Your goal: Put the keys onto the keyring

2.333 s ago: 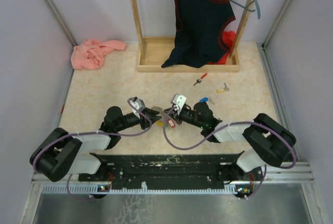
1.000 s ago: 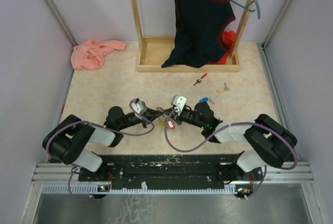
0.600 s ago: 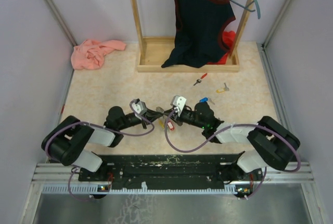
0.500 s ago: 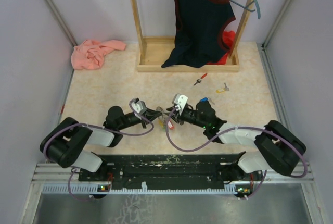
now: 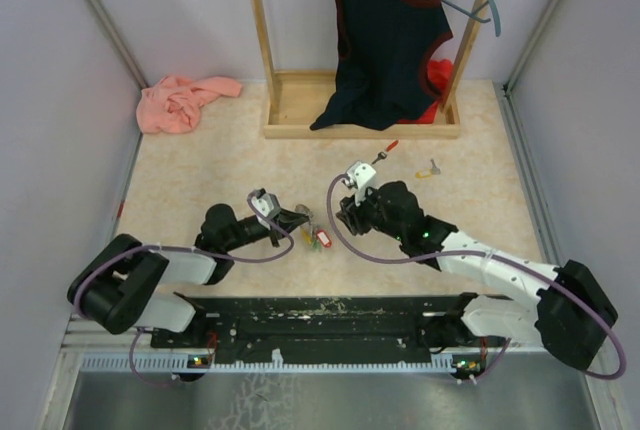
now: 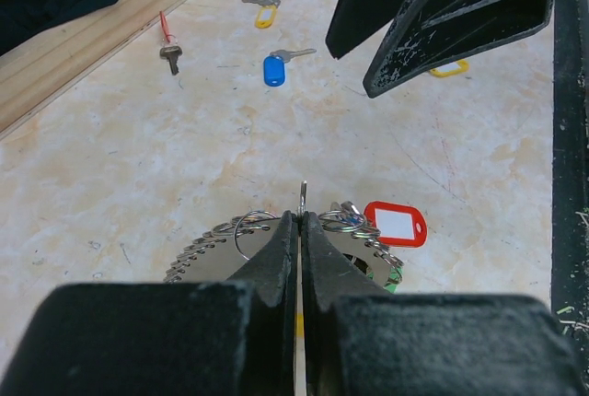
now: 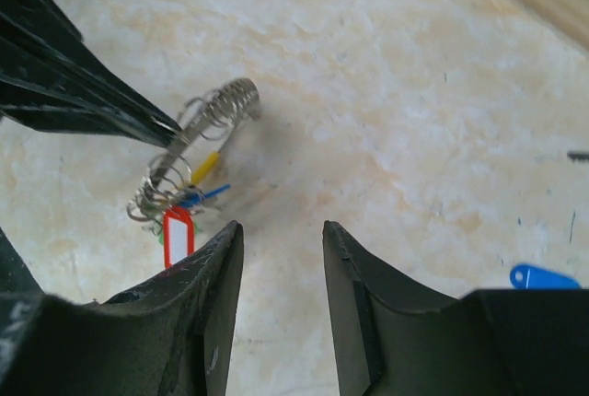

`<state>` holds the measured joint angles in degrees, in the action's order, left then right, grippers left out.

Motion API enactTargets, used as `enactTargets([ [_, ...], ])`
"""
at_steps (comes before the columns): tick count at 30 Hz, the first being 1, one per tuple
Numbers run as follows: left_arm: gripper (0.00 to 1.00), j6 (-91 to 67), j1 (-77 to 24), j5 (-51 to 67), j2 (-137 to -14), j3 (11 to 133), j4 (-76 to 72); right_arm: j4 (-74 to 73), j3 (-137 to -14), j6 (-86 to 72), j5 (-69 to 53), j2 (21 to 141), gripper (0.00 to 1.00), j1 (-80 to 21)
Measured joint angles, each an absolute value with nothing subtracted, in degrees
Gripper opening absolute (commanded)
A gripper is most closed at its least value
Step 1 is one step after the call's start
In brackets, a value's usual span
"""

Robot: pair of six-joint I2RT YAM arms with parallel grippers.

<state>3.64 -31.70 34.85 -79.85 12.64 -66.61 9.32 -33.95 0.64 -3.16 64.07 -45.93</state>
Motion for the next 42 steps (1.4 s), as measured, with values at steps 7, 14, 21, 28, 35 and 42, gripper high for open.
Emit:
enactTargets([
  [7, 0.01, 2.7, -31.2, 35.6, -79.7, 12.6, -65.7, -5.6, -35.7, -7.6, 2.4, 63.7, 0.45, -42.5],
  [14, 0.01, -0.3, -30.7, 33.3, -78.9, 11.7, -65.2, -16.4, -35.7, -14.9, 6.6, 63.0, 0.47, -37.9],
  [21, 0.01, -1.2, -30.5, 30.2, -75.4, 10.7, -63.7, -24.1, -35.6, -22.3, 12.7, 61.0, 0.50, -34.8],
  [28, 0.01, 0.0, -30.5, 30.7, -73.4, 10.3, -62.5, -30.6, -35.1, -29.3, 17.1, 58.4, 0.48, -29.7],
  [35, 0.01, 0.7, -30.5, 31.6, -72.2, 10.3, -61.0, -32.7, -32.9, -32.3, 18.0, 58.6, 0.41, -25.9],
  [42, 0.01, 1.2, -30.5, 33.4, -72.3, 10.3, -60.3, -31.9, -29.8, -32.6, 17.6, 61.6, 0.32, -22.4],
])
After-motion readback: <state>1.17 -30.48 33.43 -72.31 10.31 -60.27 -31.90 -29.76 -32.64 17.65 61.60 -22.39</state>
